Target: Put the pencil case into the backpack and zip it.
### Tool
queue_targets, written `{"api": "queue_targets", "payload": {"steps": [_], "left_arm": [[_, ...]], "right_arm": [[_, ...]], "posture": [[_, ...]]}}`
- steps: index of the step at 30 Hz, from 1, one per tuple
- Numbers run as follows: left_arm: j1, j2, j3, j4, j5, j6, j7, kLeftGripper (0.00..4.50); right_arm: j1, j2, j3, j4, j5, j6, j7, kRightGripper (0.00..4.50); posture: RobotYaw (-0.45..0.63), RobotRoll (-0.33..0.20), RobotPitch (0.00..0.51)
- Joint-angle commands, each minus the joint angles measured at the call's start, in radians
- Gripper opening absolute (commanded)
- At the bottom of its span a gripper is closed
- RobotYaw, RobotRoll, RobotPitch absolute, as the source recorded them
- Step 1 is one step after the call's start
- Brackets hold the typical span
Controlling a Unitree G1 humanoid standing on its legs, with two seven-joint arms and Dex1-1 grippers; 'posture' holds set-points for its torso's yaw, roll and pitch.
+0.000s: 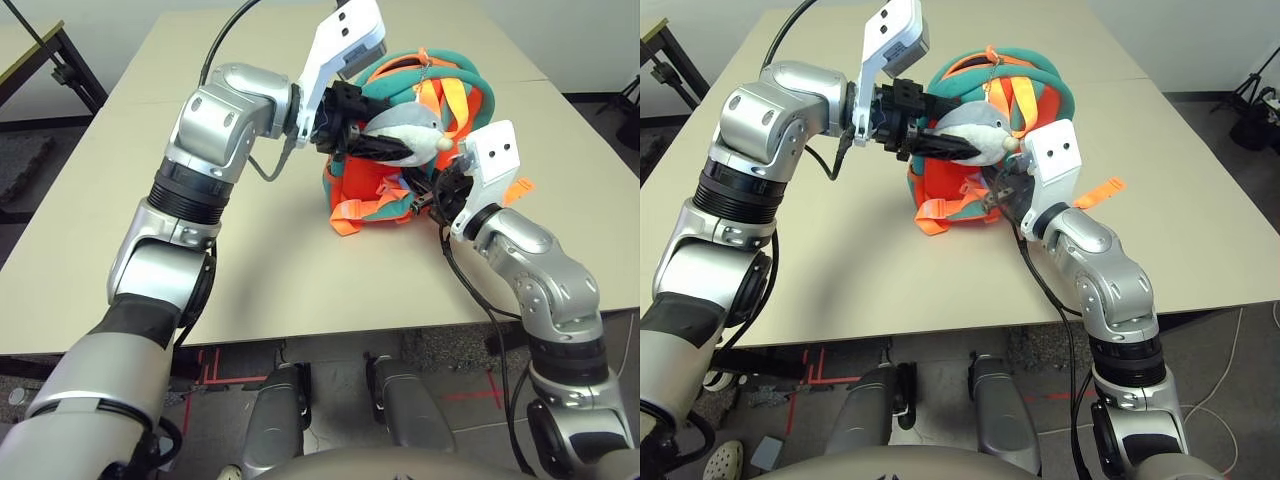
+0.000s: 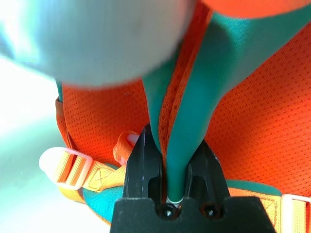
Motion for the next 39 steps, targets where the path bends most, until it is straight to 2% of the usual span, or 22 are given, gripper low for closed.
{"api": "queue_targets", "payload": {"steps": [1,3,18,26,39], "left_arm": [[-0.01,0.011,0.026,0.012,-0.01,-0.003,0.0,0.51],[-0.012,0.02,0.034,0.011,-0.01,-0.001,-0.004,0.23],[-0.045,0.146,0.174,0.035,-0.078,0.04,-0.005,0.23],[0.009,0.226,0.204,0.067,-0.076,0.043,0.007,0.23],[0.102,0.347,0.187,0.157,-0.041,0.027,-0.002,0.23]], "right_arm": [[0.01,0.002,0.015,0.011,-0.005,0.007,0.005,0.24],[0.008,0.002,0.015,0.013,-0.005,0.007,0.006,0.24],[0.008,0.007,0.021,0.018,-0.01,0.005,0.011,0.24],[0.005,0.01,0.024,0.022,-0.012,0.005,0.015,0.24],[0.005,0.013,0.03,0.027,-0.015,0.005,0.019,0.24]], "posture": [[-0.26,0.0,0.124],[-0.25,0.0,0.124],[-0.25,0.0,0.126],[-0.24,0.0,0.13],[-0.23,0.0,0.137]]}}
